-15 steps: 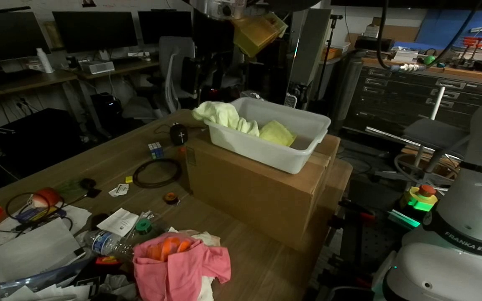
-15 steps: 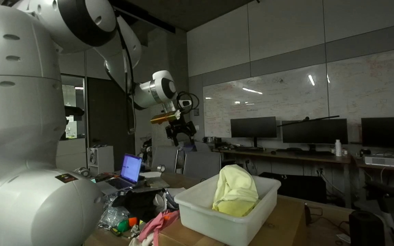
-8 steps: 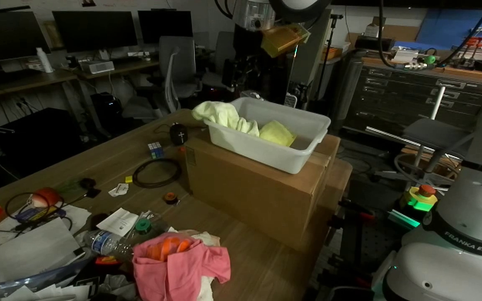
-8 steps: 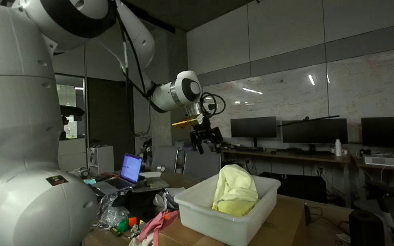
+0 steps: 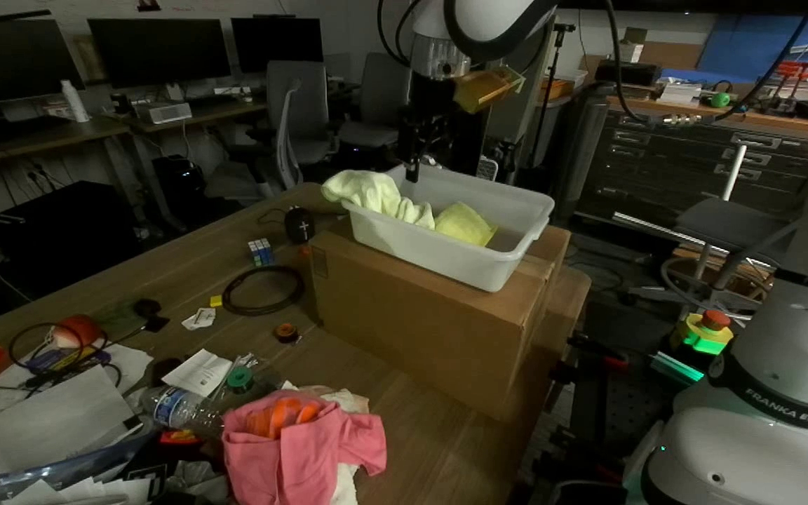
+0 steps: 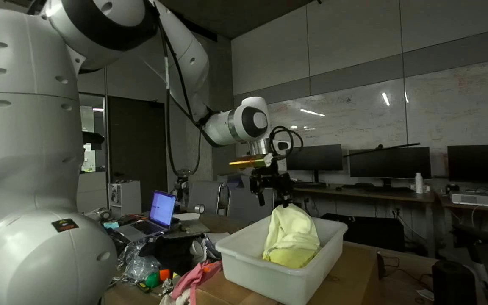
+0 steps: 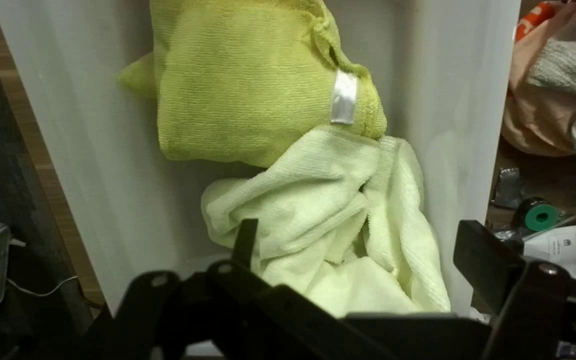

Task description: Pick up the clothes from the container and put them on the table.

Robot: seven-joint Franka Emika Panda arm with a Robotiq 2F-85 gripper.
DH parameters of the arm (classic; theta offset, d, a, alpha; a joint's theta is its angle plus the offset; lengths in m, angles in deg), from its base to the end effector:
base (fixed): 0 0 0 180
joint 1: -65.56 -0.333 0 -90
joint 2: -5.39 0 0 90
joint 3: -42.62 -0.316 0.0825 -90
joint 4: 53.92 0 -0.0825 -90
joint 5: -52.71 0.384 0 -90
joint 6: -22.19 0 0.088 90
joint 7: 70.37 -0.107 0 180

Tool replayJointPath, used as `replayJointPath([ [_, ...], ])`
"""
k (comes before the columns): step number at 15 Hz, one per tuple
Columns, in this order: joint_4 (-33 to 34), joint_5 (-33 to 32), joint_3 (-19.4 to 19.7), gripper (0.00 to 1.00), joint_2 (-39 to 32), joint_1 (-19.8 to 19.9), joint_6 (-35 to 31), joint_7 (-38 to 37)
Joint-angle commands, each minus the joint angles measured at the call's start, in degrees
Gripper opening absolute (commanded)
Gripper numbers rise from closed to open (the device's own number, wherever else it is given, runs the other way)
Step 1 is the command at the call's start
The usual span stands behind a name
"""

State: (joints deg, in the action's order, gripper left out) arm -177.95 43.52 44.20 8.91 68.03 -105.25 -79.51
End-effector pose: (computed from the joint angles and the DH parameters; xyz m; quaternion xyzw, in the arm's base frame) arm 0.5344 -0.0430 0.4343 0.9936 -0.0698 0.0631 0.0629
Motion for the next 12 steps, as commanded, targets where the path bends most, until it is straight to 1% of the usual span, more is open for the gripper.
replayJointPath([
  [1,3.12,4.27,1.00,1.00,-3.63,0.33,0.88,6.75],
  [3,4.24,5.21,1.17,1.00,-5.34,0.49,1.94,11.00],
  [8,7.45,2.03,1.27,1.00,-9.33,1.04,4.25,18.41],
  [12,9.20,1.40,1.40,1.00,-12.39,1.31,1.40,17.51],
])
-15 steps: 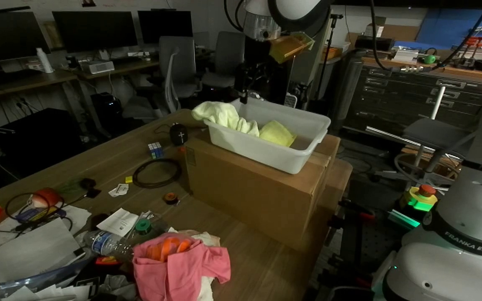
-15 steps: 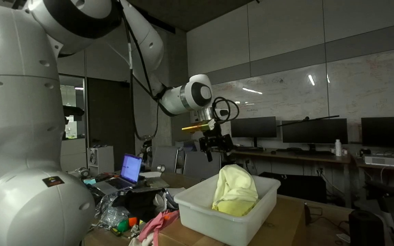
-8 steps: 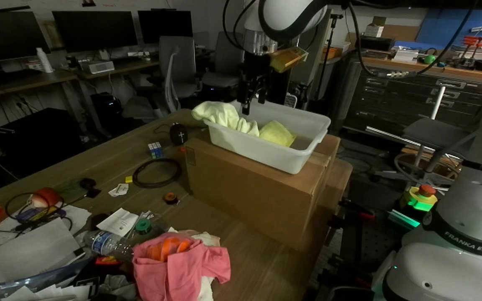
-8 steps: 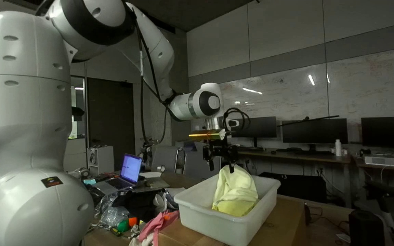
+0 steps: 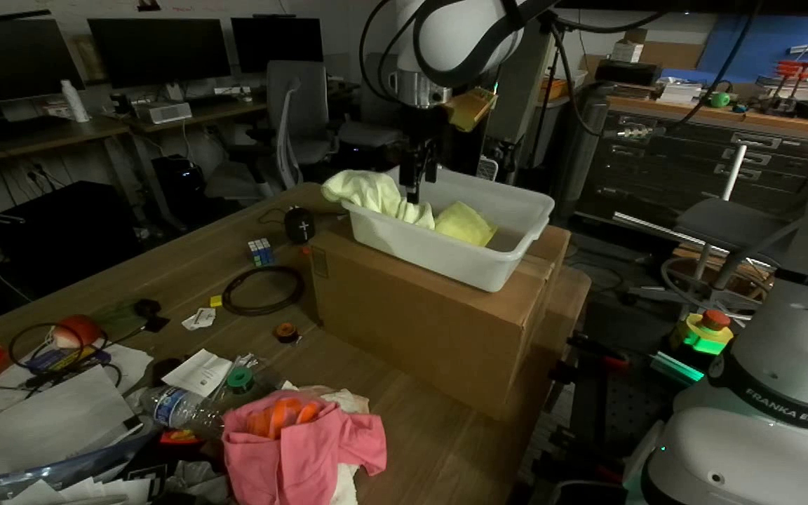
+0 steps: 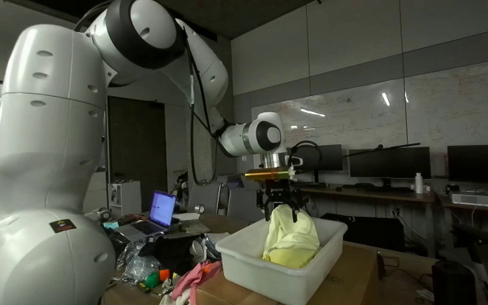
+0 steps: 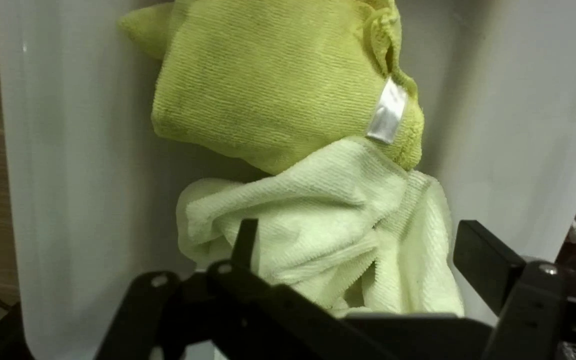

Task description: Pick up the clothes from the container and put them on the table.

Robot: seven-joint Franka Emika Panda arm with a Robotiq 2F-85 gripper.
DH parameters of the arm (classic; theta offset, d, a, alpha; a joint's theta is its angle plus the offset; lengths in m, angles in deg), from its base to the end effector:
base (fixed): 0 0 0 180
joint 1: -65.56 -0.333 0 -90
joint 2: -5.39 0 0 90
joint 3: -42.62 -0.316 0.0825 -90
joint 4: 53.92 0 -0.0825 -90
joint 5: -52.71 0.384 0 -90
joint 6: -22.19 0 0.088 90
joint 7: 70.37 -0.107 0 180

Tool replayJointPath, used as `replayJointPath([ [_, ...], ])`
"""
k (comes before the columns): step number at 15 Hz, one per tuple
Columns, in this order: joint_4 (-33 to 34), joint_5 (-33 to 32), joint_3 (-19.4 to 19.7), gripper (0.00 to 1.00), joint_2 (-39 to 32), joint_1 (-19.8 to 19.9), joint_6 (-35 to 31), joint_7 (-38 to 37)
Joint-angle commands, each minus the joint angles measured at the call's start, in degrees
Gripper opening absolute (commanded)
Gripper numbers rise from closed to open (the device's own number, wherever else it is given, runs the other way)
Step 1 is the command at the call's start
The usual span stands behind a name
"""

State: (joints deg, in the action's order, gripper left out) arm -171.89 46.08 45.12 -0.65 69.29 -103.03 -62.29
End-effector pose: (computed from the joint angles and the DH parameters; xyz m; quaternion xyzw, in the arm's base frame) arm 0.5663 -0.0657 0.3873 0.9975 0.0491 0.0042 0.0508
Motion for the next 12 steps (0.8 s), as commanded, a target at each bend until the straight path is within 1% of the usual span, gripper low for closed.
replayJointPath([
  [1,3.54,-1.72,0.62,1.00,-3.66,0.02,-1.74,-1.07],
  [5,4.23,-0.38,0.95,1.00,-6.18,0.20,-6.09,-3.53],
  [8,3.90,-0.66,1.53,1.00,-7.80,0.17,-10.13,-6.76],
  [12,4.16,-0.43,2.19,1.00,-9.93,0.21,-13.28,-9.67],
])
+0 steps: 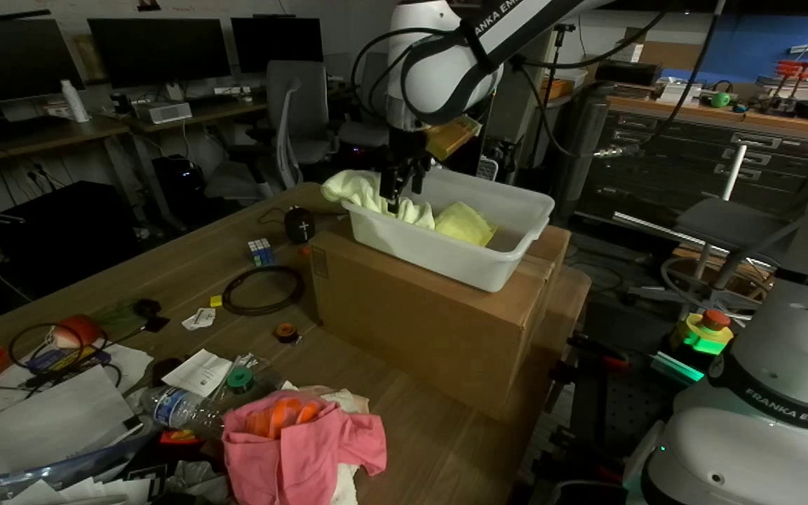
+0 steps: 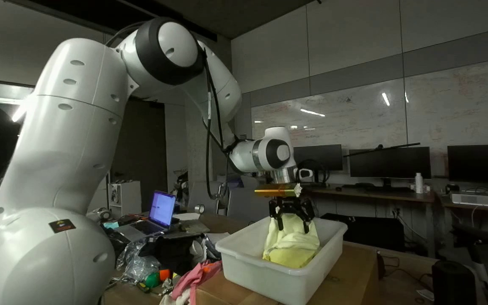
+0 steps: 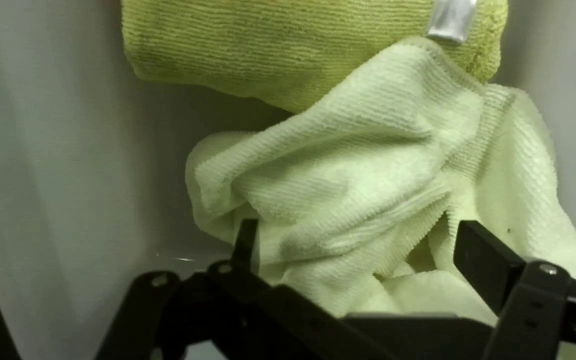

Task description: Pick up the clothes from the container and put them on the table.

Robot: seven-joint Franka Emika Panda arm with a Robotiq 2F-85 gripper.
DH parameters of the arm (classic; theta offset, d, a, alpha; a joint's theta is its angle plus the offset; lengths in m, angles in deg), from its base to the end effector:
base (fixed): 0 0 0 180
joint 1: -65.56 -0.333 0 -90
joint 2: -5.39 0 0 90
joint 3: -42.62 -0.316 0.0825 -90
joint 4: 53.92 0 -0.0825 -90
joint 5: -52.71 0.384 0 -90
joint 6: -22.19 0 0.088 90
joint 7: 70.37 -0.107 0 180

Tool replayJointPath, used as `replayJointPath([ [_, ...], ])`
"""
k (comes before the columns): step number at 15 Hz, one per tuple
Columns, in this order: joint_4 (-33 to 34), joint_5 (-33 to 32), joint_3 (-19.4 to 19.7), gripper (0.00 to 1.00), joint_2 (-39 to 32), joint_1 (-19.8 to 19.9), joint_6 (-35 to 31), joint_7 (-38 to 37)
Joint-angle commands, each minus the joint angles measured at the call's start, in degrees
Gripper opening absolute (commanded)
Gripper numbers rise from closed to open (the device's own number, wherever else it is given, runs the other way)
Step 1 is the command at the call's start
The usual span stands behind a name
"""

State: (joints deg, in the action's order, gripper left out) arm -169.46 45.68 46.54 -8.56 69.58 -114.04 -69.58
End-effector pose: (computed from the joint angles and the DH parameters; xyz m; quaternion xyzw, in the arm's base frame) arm 0.5993 -0.0835 0.3437 0.9967 -0.0190 0.0544 0.0574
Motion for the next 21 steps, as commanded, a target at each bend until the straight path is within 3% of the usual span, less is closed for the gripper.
replayJointPath([
  [1,1.79,0.05,0.88,1.00,-2.43,-0.08,-2.90,-2.86],
  [9,1.10,0.76,0.82,1.00,-4.32,0.04,-6.98,-3.02],
  [18,1.42,0.76,1.02,1.00,-6.56,0.15,-6.65,-2.29],
  [19,1.40,0.56,1.15,0.93,-6.58,0.07,-6.66,-2.56],
  [20,1.37,0.60,1.20,0.74,-6.50,0.05,-6.58,-2.76],
  [21,1.33,0.68,1.19,0.68,-6.37,0.06,-6.41,-2.77],
])
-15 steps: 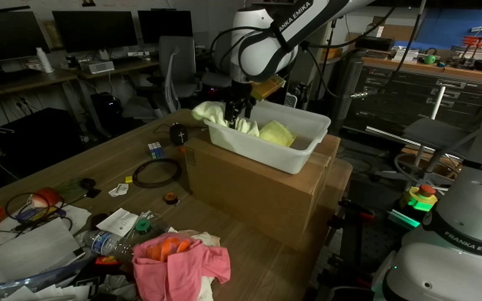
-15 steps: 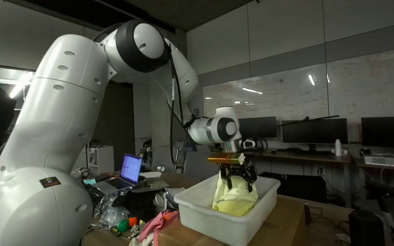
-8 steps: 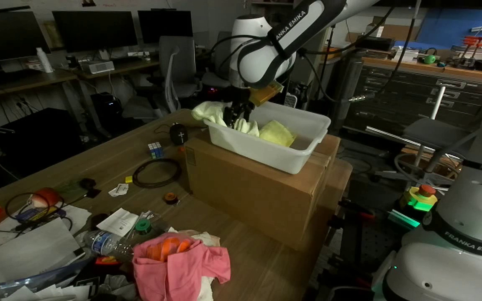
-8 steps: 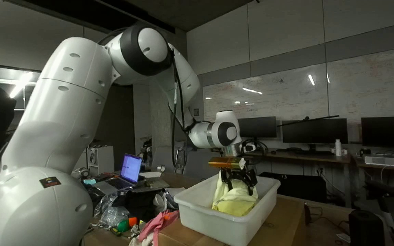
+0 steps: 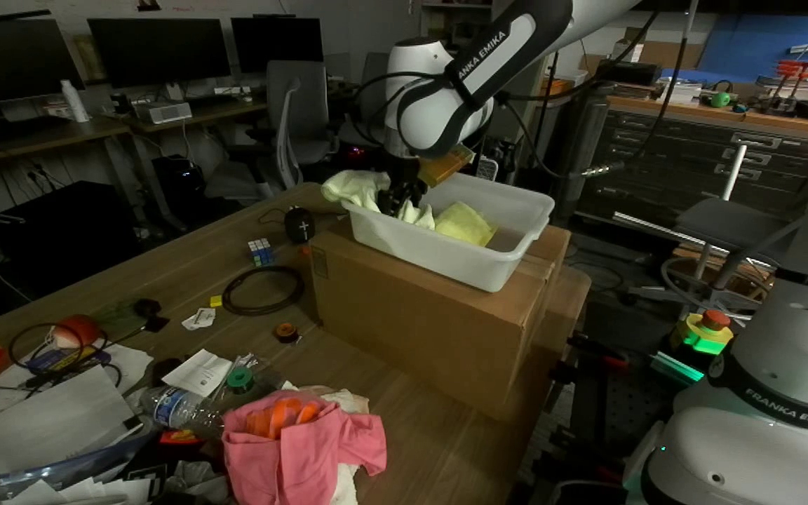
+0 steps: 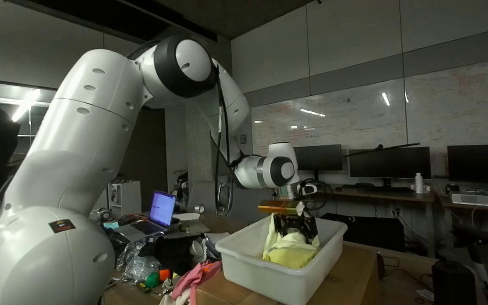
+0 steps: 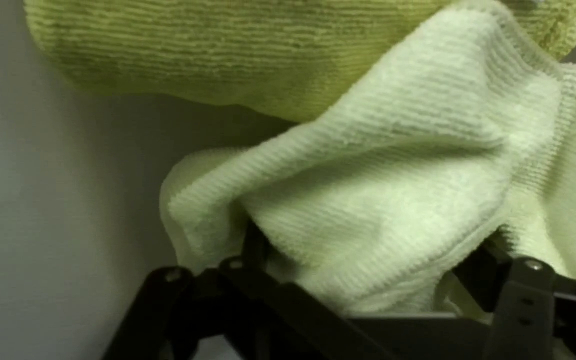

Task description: Pick up the clothes from the container and put them on the table.

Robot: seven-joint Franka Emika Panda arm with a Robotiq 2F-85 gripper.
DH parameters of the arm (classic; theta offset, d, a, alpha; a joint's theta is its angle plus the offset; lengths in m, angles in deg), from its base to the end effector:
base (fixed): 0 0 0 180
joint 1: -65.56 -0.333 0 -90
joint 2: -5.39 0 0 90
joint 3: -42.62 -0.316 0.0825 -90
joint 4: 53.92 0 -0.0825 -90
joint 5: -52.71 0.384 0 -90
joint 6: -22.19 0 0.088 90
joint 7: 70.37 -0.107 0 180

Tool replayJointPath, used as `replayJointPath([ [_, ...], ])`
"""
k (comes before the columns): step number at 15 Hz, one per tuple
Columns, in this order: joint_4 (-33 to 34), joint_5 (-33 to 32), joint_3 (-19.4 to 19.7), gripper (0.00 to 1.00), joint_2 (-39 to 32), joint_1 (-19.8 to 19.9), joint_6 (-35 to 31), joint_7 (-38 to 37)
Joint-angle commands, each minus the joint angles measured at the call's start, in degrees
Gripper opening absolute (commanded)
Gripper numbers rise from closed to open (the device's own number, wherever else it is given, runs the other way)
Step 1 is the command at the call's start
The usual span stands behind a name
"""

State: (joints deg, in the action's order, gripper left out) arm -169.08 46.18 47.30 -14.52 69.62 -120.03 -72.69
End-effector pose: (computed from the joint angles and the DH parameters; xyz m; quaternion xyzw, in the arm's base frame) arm 0.6087 -0.0912 0.2938 0.9955 -0.0501 0.0593 0.0548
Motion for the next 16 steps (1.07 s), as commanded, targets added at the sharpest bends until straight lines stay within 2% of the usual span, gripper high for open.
replayJointPath([
  [1,0.92,0.26,0.40,0.58,-0.24,0.04,-0.22,0.40],
  [6,0.56,0.01,0.58,0.19,0.44,-0.26,-0.05,-0.45],
  [9,-0.05,0.06,0.66,0.01,1.38,-0.40,-0.17,-1.19],
  [16,-4.15,-0.42,0.83,0.02,6.39,-1.02,-2.37,-4.64],
])
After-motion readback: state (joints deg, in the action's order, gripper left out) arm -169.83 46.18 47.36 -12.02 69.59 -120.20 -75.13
